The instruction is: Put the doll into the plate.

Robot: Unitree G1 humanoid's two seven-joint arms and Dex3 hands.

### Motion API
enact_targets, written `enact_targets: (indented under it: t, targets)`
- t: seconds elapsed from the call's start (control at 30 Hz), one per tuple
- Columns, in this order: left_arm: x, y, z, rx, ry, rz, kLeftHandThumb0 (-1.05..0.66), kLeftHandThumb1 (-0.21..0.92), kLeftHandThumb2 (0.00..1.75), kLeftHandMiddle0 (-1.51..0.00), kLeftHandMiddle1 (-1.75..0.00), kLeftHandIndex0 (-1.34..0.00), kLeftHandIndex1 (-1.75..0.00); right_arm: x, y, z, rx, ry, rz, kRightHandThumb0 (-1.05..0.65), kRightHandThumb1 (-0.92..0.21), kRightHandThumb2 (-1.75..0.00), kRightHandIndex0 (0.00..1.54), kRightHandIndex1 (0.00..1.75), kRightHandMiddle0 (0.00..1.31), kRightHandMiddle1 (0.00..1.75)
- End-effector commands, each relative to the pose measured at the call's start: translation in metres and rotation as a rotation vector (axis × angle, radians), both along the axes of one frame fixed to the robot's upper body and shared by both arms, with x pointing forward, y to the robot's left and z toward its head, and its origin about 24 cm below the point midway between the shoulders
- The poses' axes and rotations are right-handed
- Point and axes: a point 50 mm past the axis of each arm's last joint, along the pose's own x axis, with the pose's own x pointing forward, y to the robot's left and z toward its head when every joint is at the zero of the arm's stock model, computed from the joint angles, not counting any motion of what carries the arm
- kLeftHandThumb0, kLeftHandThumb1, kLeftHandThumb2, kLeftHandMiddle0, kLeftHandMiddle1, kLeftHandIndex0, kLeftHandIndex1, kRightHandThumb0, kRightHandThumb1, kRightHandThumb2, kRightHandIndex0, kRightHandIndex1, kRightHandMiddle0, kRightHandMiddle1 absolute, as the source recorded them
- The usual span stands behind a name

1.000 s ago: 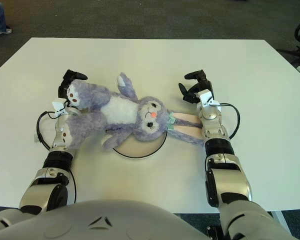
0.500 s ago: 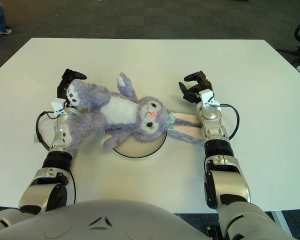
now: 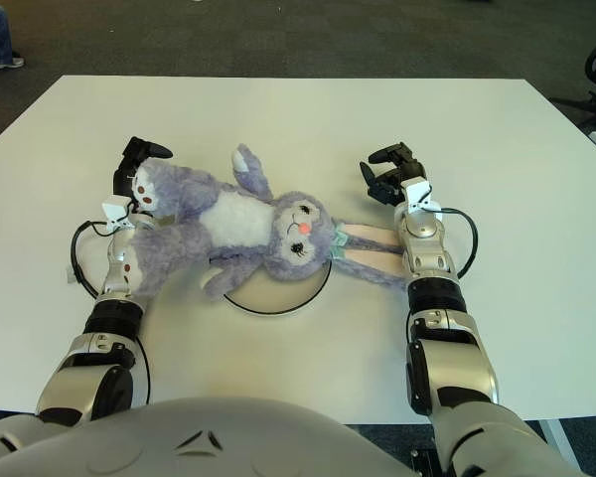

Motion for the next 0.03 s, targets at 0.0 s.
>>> enact_targets:
  t: [0.0]
  targets:
    - [-0.0241, 0.0080, -0.0397, -0.003, 0.150, 0.041, -0.43, 0.47, 1.12, -1.23, -1.75, -0.49, -1.75, -0.0030, -0.0021, -0.0034, 0.020, 0.008, -0.004, -0.01, -0.67, -0.77, 0.48, 1.58, 0.30, 1.56]
